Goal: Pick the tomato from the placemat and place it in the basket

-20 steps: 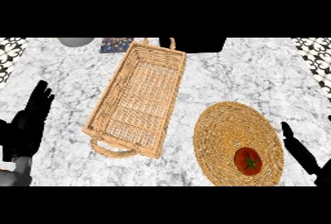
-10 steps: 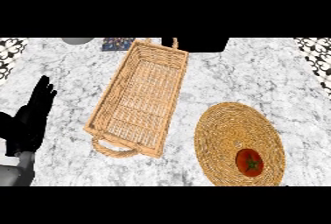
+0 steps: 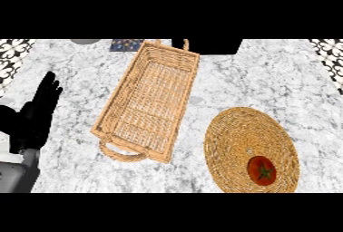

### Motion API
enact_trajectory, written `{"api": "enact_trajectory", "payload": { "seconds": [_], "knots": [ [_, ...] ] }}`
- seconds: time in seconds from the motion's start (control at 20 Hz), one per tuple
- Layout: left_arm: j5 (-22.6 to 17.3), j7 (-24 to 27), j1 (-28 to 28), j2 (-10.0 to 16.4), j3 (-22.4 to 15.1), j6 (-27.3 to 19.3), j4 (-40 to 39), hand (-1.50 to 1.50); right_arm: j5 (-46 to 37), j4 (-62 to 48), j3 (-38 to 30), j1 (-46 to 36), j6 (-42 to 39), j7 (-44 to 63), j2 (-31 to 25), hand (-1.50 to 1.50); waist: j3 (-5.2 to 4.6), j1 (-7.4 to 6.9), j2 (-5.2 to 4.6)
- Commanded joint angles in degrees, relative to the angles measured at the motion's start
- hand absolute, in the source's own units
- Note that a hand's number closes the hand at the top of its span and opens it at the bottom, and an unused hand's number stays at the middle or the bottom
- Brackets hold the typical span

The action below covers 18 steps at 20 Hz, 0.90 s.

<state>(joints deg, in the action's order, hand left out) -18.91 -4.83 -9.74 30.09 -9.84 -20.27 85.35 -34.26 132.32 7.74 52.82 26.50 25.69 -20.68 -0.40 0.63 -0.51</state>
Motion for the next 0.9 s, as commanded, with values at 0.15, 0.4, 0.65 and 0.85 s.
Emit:
{"api": "enact_trajectory", "payload": {
  "seconds": [0.15, 0.4, 0.65, 0.85],
  "knots": [
    [0.6, -2.4, 0.2, -0.3, 1.4, 1.3, 0.9, 0.00, -5.8, 12.0, 3.2, 1.5, -4.5, 10.6, 0.9, -1.50, 0.33, -0.31, 0.59],
    [3.7, 0.1, -1.1, -4.5, 0.1, 0.7, -2.3, 0.00, -6.2, 6.9, 3.0, -9.3, -3.7, 12.6, 2.6, -1.50, 0.35, -0.43, 0.47],
    [4.5, 2.6, -0.6, -5.8, 2.1, 3.9, -5.8, 0.00, -13.1, -4.3, 9.4, -15.6, 0.3, 10.2, 8.9, -1.50, 0.38, -0.43, 0.50],
    [6.1, -1.0, -0.9, -5.9, 2.8, 3.5, -2.8, 0.00, -9.8, -12.6, 8.5, -14.6, 4.8, 1.0, 9.2, -1.50, 0.43, -0.25, 0.62]
  ]
}}
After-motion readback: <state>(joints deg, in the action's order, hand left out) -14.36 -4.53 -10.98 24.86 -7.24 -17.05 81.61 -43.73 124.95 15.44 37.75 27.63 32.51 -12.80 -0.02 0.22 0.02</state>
